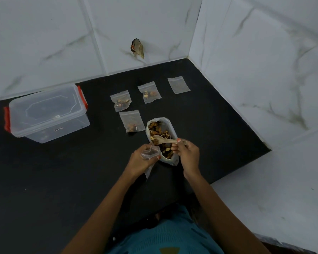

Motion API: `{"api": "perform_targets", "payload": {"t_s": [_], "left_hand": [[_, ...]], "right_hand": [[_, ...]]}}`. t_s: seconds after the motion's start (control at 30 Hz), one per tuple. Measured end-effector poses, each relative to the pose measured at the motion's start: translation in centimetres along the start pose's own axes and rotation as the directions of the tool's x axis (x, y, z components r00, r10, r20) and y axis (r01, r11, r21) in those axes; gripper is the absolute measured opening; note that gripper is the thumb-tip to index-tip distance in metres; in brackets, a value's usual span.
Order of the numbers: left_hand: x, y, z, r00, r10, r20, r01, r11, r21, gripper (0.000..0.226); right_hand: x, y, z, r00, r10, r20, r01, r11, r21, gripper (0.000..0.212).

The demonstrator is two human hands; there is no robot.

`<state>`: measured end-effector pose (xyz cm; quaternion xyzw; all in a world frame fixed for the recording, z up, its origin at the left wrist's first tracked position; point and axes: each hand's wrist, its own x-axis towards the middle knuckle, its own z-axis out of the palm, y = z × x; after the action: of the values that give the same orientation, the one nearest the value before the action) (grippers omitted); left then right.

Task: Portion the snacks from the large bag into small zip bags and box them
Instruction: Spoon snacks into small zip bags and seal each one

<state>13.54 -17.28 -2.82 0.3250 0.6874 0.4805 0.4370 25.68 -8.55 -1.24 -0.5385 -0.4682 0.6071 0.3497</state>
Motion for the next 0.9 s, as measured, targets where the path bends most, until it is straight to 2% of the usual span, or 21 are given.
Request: {"api": "perform_targets", "payload": {"t_s": [0.17, 0.4, 0.6, 0.9], "left_hand": [[0.1, 0.3, -0.3, 1.0, 0.012, -0.007, -0.013, 1.0, -0.003, 0.025], [-0.1, 0.5, -0.6, 0.999, 0.02, -0.028, -0.019, 0.999, 0.036, 0.025], [-0.6, 1.1, -1.0, 0.996, 0.022, -0.084, -0.018, 0.998, 0.052, 0.032], [0.1, 2.4, -0.3, 0.979, 0.084, -0.185, -0.065, 0.992, 0.104, 0.054]], "right_hand": [[0.4, -1.0, -0.9, 0.972, 0.235, -0.001, -0.225, 0.935, 0.275, 0.015], [0.5, -1.1, -1.5, 0.956, 0.294, -0.008, -0.272, 0.895, 0.353, 0.012], [0.3, -2.1, -2.2, 0.968, 0.251, -0.001, -0.234, 0.903, 0.361, 0.015], [-1.8, -5.4, -2.6, 0.996, 0.023, 0.081, -0.044, 0.964, 0.263, 0.018]]}}
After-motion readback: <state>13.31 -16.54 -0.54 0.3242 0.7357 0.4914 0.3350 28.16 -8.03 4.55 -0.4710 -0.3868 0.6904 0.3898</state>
